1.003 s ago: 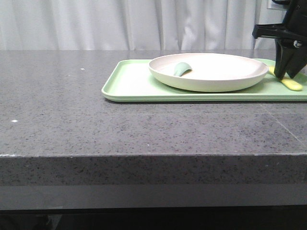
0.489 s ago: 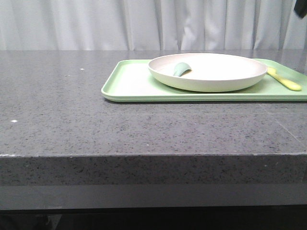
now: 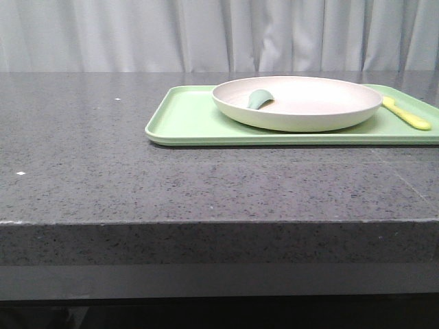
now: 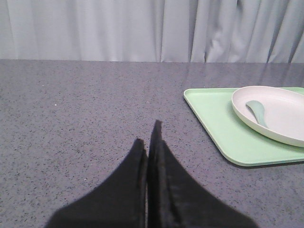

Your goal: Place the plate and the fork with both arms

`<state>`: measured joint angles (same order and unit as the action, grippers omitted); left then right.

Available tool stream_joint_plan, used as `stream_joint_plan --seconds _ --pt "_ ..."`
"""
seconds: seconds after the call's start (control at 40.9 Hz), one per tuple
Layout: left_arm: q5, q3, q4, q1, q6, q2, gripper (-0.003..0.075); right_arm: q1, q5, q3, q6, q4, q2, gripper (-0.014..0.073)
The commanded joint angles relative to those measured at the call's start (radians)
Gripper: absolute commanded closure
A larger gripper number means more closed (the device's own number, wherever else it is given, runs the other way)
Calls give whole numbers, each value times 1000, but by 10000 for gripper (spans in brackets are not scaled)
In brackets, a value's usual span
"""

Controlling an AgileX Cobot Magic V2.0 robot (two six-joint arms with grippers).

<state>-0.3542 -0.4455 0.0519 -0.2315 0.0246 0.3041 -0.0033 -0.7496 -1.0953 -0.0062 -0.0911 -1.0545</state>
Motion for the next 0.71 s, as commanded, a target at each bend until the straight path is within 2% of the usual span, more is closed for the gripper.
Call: stream_joint_plan --seconds 0.0,0.318,0.514,0.685 --pt "84 -27 2 3 1 8 738 -5 178 129 -18 8 145 661" --pt "84 -27 2 3 1 8 738 -5 411 618 -18 8 612 661" --pt "84 -27 2 3 1 8 738 -5 510 730 -18 8 861 661" --pt "84 -27 2 3 1 8 738 -5 529 744 -18 8 928 661"
